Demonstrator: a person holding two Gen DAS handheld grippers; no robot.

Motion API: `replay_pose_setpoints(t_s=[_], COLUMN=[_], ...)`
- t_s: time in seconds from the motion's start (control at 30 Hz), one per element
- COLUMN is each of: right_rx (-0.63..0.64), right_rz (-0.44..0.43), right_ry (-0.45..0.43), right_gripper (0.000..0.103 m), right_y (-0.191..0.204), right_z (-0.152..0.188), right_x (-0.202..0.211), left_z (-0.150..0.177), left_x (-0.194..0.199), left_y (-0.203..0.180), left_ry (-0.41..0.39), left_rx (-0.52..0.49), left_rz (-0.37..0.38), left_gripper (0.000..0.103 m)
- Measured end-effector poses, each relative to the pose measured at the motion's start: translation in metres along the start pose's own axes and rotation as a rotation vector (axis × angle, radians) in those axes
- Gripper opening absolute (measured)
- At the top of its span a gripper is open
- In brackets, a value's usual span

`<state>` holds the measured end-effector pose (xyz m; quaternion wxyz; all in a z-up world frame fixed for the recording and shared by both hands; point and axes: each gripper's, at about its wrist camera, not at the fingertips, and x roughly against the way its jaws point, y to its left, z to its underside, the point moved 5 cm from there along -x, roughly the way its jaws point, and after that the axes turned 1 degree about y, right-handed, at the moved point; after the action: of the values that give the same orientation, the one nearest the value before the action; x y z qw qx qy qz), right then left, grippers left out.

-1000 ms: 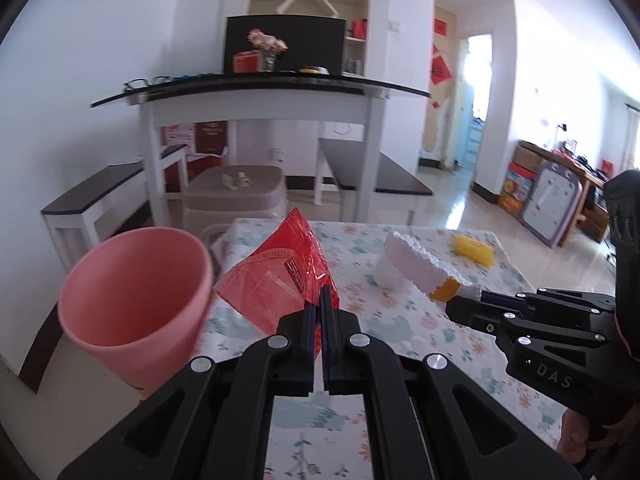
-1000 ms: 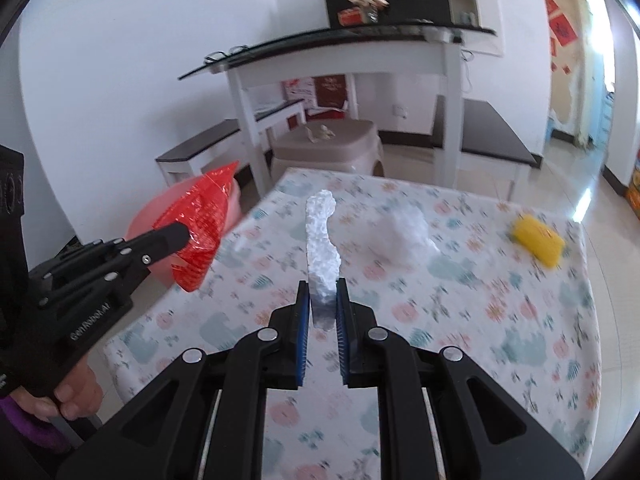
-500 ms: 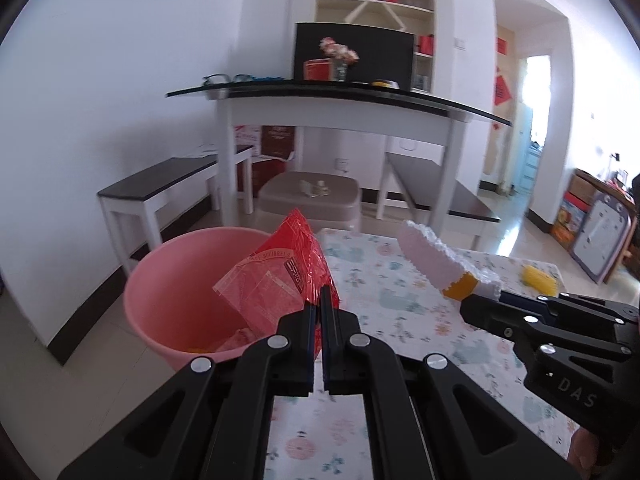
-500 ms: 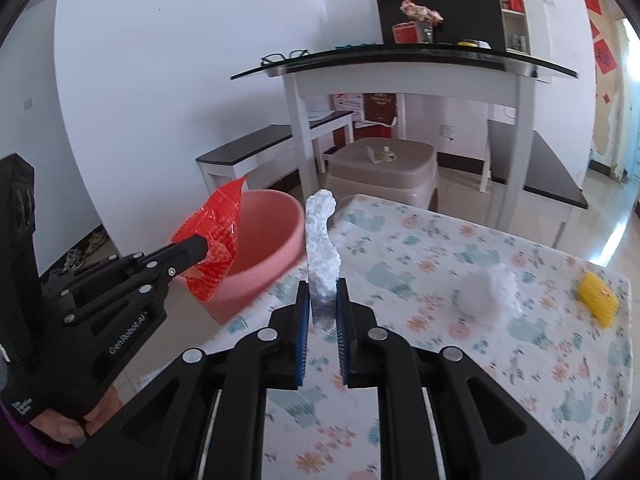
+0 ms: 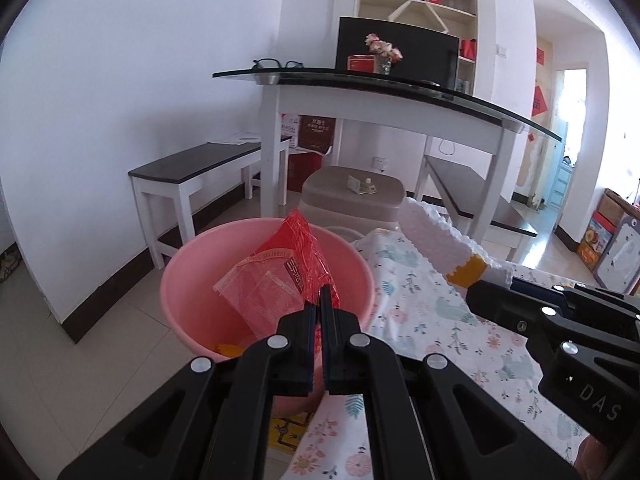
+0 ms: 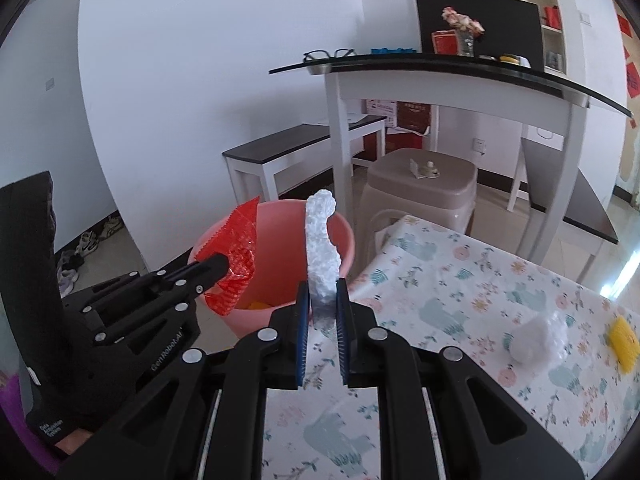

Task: Collect trash
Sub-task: 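Lift and carry the foam strip and red mesh bag to the pink bucket, then open both grippers to drop the foam strip and mesh bag into the bucket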

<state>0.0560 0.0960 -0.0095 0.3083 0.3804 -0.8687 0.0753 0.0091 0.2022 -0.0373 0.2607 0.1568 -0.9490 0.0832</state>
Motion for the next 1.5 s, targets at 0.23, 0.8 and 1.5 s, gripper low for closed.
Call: replay_pose_setpoints(t_s=[0.23, 0.8, 1.5], right_rx=[0.021, 0.056, 0.018], right_rz=[-0.016, -0.065, -0.09], right_ry=[0.023, 0.12, 0.196], right_gripper=[0.013, 0.013, 0.013], right_y=[0.011, 0.031, 0.031], right_z=[-0.006, -0.008, 0.0], right_x=[-0.019, -0.073, -0.105], left_z=[0.001, 0.007, 0.014], left_x=[-0.01, -0.033, -0.055], left_y=[0.017, 0.045, 0.064], left_ry=[0.009, 0.055, 0.122], left_rx=[0.022, 0.06, 0.129], left_rz=[-0.027, -0.045, -0.054], left_gripper=[0.002, 0.002, 0.006])
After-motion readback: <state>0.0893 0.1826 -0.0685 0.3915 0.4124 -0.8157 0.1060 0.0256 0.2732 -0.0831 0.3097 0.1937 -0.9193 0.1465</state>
